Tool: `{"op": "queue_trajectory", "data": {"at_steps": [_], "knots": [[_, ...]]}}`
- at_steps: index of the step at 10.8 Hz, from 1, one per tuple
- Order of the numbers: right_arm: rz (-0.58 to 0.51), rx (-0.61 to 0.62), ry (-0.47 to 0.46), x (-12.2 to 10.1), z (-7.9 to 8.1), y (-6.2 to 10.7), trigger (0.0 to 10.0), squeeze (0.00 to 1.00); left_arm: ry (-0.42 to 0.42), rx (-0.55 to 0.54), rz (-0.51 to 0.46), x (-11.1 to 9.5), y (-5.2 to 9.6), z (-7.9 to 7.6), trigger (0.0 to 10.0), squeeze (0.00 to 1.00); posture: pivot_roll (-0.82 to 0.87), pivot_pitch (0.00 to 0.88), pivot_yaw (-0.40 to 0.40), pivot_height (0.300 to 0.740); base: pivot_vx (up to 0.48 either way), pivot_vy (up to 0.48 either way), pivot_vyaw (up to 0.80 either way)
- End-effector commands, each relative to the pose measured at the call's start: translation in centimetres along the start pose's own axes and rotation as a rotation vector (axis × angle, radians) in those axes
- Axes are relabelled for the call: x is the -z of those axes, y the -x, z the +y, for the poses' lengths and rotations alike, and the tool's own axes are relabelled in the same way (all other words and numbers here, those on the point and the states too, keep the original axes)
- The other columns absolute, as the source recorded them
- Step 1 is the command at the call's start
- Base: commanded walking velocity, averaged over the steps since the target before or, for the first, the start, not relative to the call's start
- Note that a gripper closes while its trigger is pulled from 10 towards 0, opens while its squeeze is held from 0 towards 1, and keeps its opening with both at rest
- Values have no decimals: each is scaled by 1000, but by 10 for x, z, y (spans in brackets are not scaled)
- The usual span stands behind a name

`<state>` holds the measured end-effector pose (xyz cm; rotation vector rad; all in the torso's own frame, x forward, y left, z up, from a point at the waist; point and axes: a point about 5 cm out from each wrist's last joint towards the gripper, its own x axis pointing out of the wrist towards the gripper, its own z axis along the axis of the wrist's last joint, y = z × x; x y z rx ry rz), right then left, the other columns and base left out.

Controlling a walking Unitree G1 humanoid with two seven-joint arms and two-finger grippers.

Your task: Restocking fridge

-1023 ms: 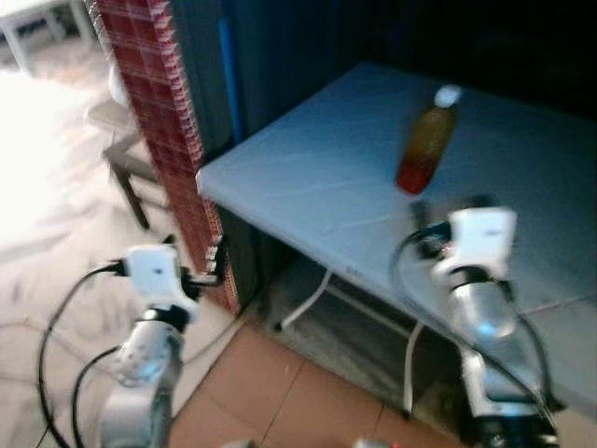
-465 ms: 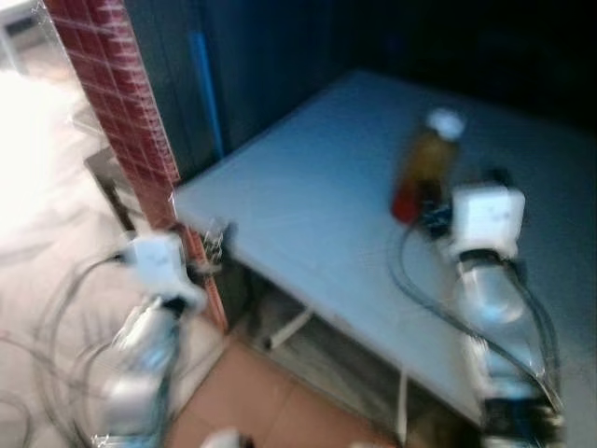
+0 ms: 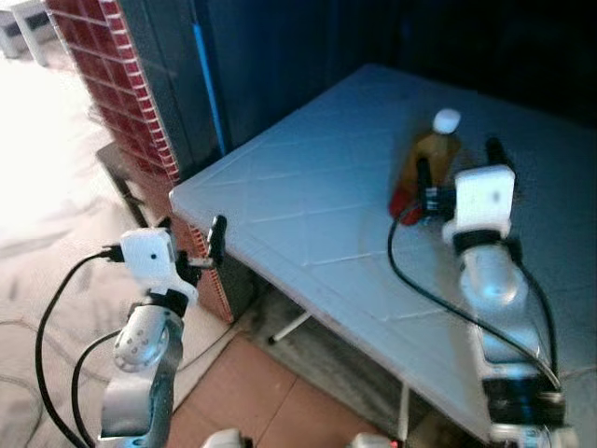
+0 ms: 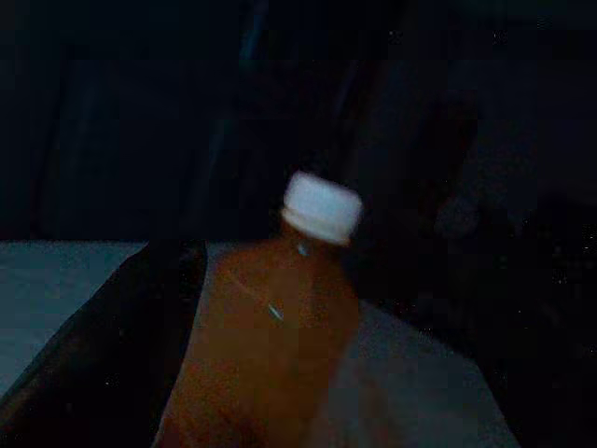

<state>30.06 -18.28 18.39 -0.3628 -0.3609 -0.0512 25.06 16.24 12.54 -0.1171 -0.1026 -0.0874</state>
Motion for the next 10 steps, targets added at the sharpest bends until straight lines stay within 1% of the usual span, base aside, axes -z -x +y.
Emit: {"op": "queue_trajectory", "data": {"at_steps": [1, 2, 4, 5, 6, 8, 9, 10], "knots": [[-10, -13, 4, -2, 2, -3, 10000, 0, -12, -14, 2, -1, 2, 3, 10000, 0, -13, 67, 33, 740, 0, 0, 0], [-12, -5, 2, -3, 0, -9, 10000, 0, -10, -10, 11, 1, 4, 1, 10000, 0, -13, 69, 35, 740, 0, 0, 0], [-27, 32, 20, -6, -11, -29, 10000, 0, 6, 10, 26, 2, 5, -4, 10000, 0, -6, 76, 43, 740, 0, 0, 0], [-27, 37, 24, -6, -13, -35, 10000, 0, 11, 11, 34, 3, 6, -4, 10000, 0, 2, 79, 47, 740, 0, 0, 0], [-29, 66, 12, -8, -16, -45, 10000, 0, -4, 23, 35, 2, 7, -5, 10000, 0, 16, 74, 52, 740, 0, 0, 0], [-21, 89, -33, -6, -15, -53, 10000, 0, -13, 22, 38, 2, 7, -2, 10000, 0, 23, 71, 53, 740, 0, 0, 0], [-35, 78, -74, -10, -13, -59, 10000, 0, -17, 23, 37, 1, 7, -1, 10000, 0, 27, 66, 54, 740, 0, 0, 0], [-44, 71, -78, -11, -12, -62, 10000, 0, -18, 24, 37, 1, 7, -1, 10000, 0, 27, 66, 54, 740, 0, 0, 0]]}}
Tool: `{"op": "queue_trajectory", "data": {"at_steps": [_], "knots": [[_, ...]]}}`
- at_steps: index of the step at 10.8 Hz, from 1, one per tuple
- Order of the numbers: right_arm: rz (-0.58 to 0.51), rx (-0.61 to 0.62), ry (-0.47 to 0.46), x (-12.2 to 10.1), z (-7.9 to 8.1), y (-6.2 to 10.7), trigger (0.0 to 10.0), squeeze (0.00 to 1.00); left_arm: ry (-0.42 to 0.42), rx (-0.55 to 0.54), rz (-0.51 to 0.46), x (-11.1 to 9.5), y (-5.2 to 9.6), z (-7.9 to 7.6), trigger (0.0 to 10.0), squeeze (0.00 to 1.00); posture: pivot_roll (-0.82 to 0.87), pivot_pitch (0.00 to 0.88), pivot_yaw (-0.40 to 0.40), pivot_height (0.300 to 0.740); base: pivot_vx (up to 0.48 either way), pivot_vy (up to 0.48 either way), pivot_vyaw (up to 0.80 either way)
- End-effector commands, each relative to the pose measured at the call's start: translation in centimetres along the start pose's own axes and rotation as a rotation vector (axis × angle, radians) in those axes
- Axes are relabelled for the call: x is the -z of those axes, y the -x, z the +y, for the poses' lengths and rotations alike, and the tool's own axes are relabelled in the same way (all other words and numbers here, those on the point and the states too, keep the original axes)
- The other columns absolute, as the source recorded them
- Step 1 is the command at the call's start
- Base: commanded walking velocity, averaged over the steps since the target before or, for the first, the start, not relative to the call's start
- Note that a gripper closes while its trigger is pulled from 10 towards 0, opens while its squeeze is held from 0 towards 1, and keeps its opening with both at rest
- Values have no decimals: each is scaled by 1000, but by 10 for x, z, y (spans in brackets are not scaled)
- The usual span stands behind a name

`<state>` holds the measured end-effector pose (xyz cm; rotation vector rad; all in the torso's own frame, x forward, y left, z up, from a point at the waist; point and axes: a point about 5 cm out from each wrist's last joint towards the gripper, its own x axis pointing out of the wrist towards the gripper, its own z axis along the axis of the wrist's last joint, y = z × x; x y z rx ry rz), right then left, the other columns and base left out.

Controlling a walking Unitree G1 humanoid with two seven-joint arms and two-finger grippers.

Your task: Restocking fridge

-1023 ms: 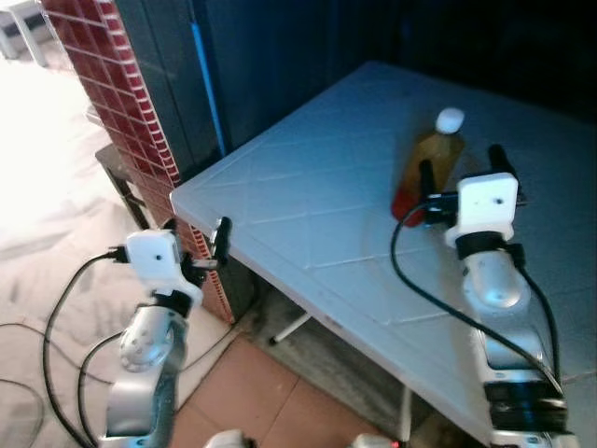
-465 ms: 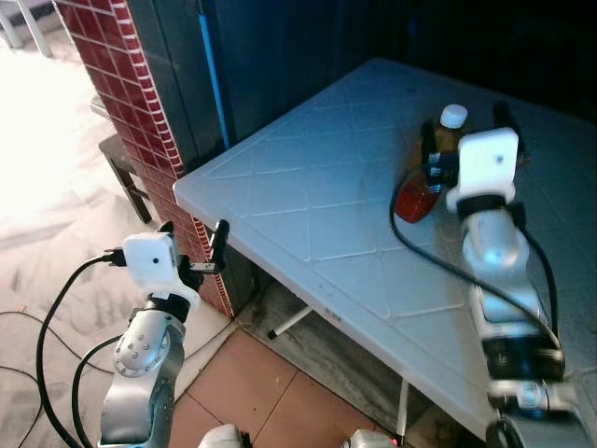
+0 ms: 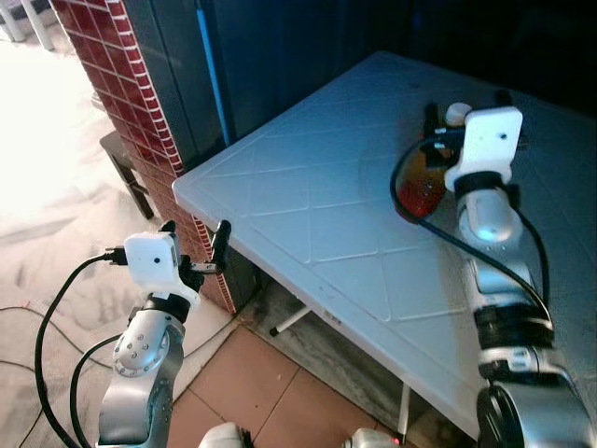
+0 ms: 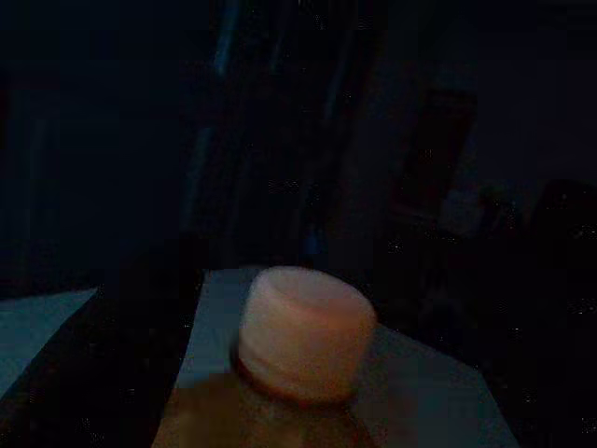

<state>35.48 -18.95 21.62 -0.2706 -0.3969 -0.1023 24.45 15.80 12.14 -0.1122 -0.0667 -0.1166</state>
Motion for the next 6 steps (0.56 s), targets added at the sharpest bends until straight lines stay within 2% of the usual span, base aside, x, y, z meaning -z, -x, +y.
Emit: {"op": "queue_trajectory", "data": {"at_steps": [1, 2, 3, 6], "knots": [[-3, 16, -48, -4, -1, -6, 1765, 0, -16, -1, 1, -2, 1, 2, 10000, 0, 27, 62, 49, 740, 0, 0, 0], [-3, 15, -55, -4, -1, -8, 0, 0, -16, -1, 2, -2, 1, 2, 10000, 0, 29, 60, 48, 740, 0, 0, 0], [-14, 8, -49, -7, -1, -10, 0, 0, -16, -3, 1, -2, 1, 2, 10000, 0, 29, 60, 48, 740, 0, 0, 0], [43, 29, -114, -5, 0, -14, 0, 0, -16, 3, 8, -1, 1, 2, 10000, 0, 30, 59, 48, 740, 0, 0, 0]]}}
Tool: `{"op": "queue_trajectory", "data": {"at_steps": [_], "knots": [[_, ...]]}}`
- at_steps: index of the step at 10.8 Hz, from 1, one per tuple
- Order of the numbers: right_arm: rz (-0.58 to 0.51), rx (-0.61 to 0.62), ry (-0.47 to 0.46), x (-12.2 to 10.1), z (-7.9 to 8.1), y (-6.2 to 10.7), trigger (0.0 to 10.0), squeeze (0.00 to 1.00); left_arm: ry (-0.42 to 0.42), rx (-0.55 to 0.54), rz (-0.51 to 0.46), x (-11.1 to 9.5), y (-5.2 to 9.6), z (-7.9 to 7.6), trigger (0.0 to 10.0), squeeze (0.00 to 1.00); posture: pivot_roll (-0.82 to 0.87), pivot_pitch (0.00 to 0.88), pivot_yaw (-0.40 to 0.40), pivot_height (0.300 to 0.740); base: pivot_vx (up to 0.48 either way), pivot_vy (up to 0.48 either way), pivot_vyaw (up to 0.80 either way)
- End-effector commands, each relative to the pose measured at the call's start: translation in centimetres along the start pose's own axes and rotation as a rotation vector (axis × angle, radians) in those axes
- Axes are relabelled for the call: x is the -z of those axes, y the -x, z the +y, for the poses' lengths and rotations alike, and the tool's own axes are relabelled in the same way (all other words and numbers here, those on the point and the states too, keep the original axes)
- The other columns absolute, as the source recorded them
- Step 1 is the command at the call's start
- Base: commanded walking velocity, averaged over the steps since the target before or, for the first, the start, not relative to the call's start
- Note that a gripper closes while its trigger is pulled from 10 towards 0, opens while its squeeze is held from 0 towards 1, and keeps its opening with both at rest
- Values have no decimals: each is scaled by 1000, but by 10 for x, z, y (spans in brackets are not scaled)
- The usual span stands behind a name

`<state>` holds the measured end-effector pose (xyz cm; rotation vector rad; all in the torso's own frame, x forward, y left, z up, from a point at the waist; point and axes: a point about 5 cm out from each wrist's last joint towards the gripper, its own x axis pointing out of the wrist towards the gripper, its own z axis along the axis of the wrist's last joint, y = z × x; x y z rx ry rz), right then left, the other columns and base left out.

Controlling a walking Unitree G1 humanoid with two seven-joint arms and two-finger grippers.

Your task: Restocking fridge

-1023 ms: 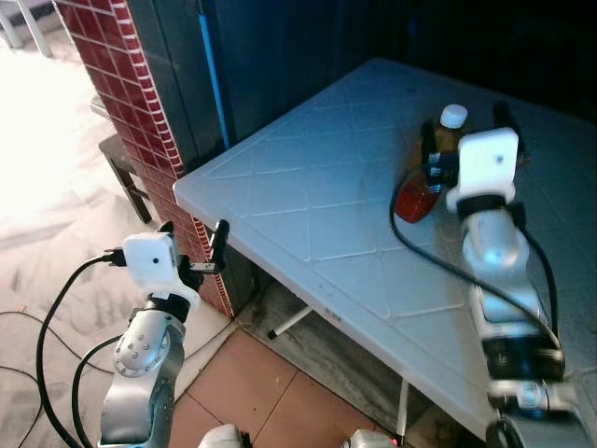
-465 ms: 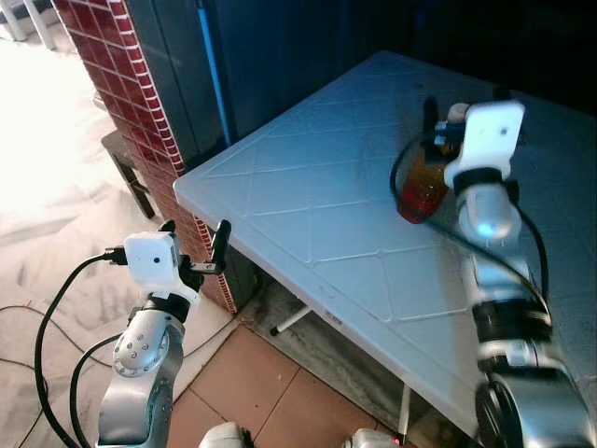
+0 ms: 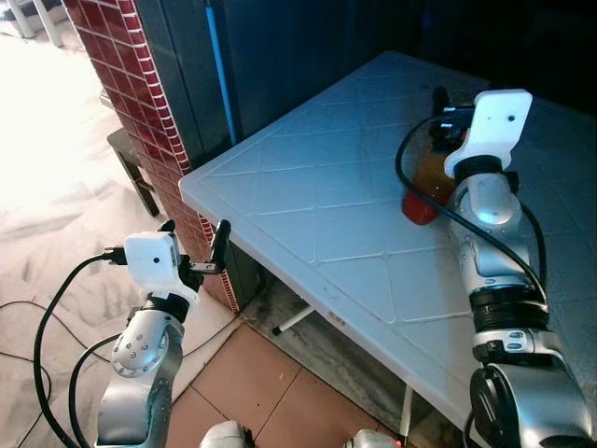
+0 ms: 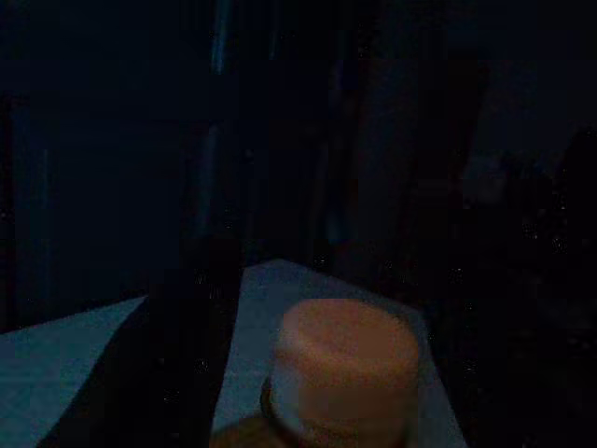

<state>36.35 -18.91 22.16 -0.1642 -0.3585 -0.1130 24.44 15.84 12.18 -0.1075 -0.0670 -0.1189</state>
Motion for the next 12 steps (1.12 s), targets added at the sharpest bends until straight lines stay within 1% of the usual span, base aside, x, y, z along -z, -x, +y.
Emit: {"op": "queue_trajectory", "data": {"at_steps": [1, 2, 3, 4, 6, 10, 11, 12], "knots": [[1, 4, -8, -3, 0, -3, 0, 0, -11, 3, 9, 0, 0, 2, 10000, 0, 26, 57, 50, 740, 0, 0, 0], [12, 10, -9, -2, -1, -2, 78, 0, -11, 6, 12, 0, 0, 1, 10000, 0, 25, 57, 50, 740, 0, 0, 0], [35, 17, -15, 1, -2, 0, 1647, 0, -13, 9, 15, 1, 1, 1, 10000, 0, 26, 57, 49, 740, 0, 0, 0], [55, 19, 5, 3, -3, 1, 1137, 0, -13, 8, 16, 1, 1, 1, 10000, 0, 26, 57, 49, 740, 0, 0, 0], [72, 23, -7, 5, -2, 3, 0, 0, -13, 11, 19, 1, 0, 1, 10000, 0, 23, 55, 50, 740, 0, 0, 0], [94, 25, -12, 5, -4, 1, 0, 0, -16, 12, 21, 2, 0, 1, 10000, 0, 23, 54, 50, 740, 0, 0, 0], [96, 15, -40, 4, -1, 1, 0, 0, -15, 10, 18, 1, -1, 1, 10000, 0, 25, 53, 47, 740, 0, 0, 0], [66, -27, -59, -1, 6, 3, 0, 0, -10, -7, 29, 1, -2, 1, 10000, 0, 27, 49, 46, 740, 0, 0, 0]]}}
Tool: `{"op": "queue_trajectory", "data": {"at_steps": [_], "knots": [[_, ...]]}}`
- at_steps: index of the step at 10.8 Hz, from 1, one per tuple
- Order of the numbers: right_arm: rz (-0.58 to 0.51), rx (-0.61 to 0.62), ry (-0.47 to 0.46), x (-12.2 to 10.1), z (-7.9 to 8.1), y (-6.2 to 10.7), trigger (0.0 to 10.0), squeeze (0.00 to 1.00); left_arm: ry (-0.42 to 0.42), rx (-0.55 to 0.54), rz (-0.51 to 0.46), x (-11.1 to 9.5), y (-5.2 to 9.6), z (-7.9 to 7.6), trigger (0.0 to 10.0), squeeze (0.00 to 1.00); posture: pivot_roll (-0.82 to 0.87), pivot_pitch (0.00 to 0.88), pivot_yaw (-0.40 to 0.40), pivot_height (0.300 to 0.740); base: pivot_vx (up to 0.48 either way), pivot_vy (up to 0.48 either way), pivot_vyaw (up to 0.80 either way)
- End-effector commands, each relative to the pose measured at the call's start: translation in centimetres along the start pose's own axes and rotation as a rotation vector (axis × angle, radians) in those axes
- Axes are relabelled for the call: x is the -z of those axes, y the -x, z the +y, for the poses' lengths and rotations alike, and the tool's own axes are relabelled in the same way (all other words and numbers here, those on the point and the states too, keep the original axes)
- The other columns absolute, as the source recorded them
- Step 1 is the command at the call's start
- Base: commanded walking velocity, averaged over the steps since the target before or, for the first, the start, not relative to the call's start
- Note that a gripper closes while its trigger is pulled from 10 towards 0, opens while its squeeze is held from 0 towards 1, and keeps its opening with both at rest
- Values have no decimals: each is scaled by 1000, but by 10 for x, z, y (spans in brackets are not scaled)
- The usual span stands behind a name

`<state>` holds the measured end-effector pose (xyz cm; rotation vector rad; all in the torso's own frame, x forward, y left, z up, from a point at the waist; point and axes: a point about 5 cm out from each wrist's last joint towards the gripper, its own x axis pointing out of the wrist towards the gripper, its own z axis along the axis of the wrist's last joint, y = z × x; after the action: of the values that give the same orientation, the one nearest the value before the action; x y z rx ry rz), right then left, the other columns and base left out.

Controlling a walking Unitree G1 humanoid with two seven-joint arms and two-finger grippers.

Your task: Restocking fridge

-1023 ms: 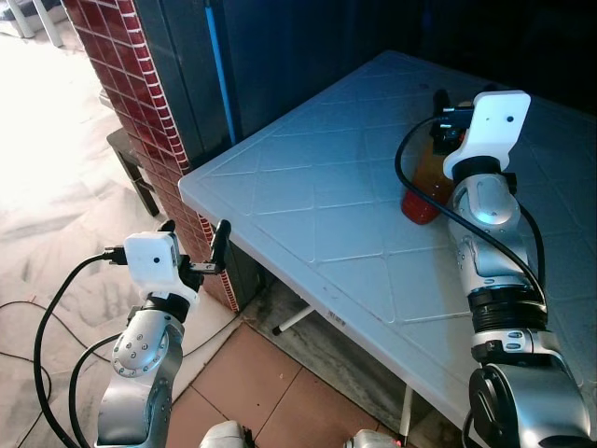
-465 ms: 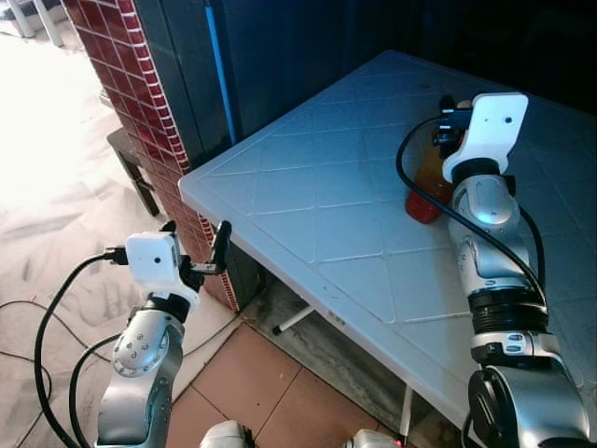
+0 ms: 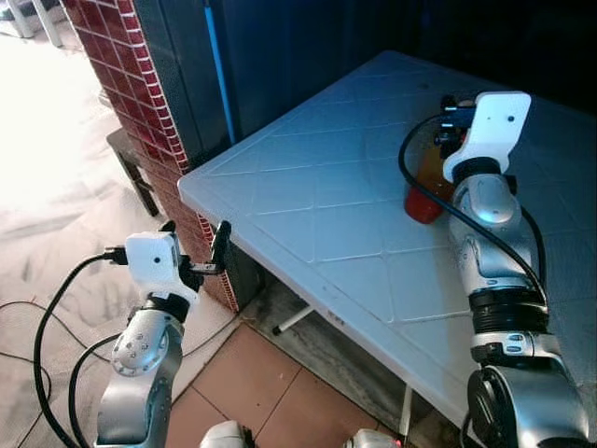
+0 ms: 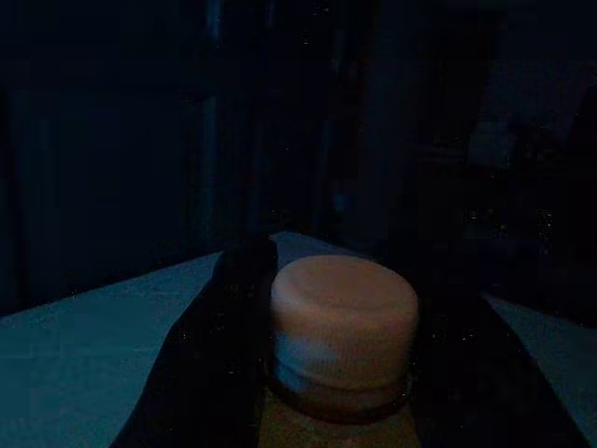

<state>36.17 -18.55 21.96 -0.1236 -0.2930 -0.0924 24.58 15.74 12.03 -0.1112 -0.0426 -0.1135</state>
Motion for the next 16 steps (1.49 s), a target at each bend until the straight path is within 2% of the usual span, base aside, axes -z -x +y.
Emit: {"op": "queue_trajectory", "data": {"at_steps": [1, 2, 4, 5, 6, 7, 8, 9, 11, 13, 14, 15, 16], "knots": [[-37, -45, 19, -6, 8, 4, 0, 0, -5, -28, 36, 3, -2, 2, 10000, 0, 27, 49, 46, 740, 0, 0, 0], [-69, -70, 85, -7, 14, 14, 0, 0, 9, -76, 50, 5, -2, 3, 10000, 0, 24, 39, 42, 740, 0, 0, 0], [-208, -162, 200, -15, 26, 41, 0, 0, -11, -89, 54, 8, -4, 3, 10000, 0, 17, 22, 38, 740, 0, 0, 0], [-235, -216, 181, -18, 35, 55, 0, 0, -19, -94, 60, 9, -6, 2, 10000, 0, 8, 13, 37, 740, 0, 0, 0], [-198, -231, 119, -15, 38, 62, 0, 0, -13, -96, 59, 9, -7, 2, 10000, 0, 3, 8, 37, 740, 0, 0, 0], [-200, -244, 122, -15, 40, 68, 0, 0, -14, -94, 59, 9, -8, 1, 10000, 0, -5, 1, 35, 740, 0, 0, 0], [-207, -287, 99, -19, 47, 77, 4235, 0, -2, -90, 54, 9, -12, -1, 10000, 0, -12, 0, 35, 740, 0, 0, 0], [-200, -272, 45, -26, 48, 74, 10000, 0, 0, -89, 51, 10, -15, -3, 10000, 0, -14, 0, 34, 740, 0, 0, 0], [-143, -284, -21, -25, 54, 70, 10000, 0, 11, -94, 52, 11, -17, -4, 10000, 0, -19, 0, 31, 740, 0, 0, 0], [8, -297, -160, -5, 52, 80, 10000, 0, 12, -96, 52, 13, -18, -6, 10000, 0, -16, 0, 25, 740, 0, 0, 0], [1, -313, -136, -4, 50, 84, 10000, 0, 9, -95, 63, 15, -17, -7, 10000, 0, -17, 0, 25, 740, 0, 304, 0], [1, -305, -151, -4, 50, 84, 10000, 0, 12, -95, 62, 16, -16, -8, 10000, 0, -17, 0, 25, 740, 0, 334, 0], [-20, -308, -126, -7, 49, 81, 10000, 0, 11, -96, 60, 15, -16, -8, 10000, 0, -15, 0, 24, 740, 0, 337, 0]]}}
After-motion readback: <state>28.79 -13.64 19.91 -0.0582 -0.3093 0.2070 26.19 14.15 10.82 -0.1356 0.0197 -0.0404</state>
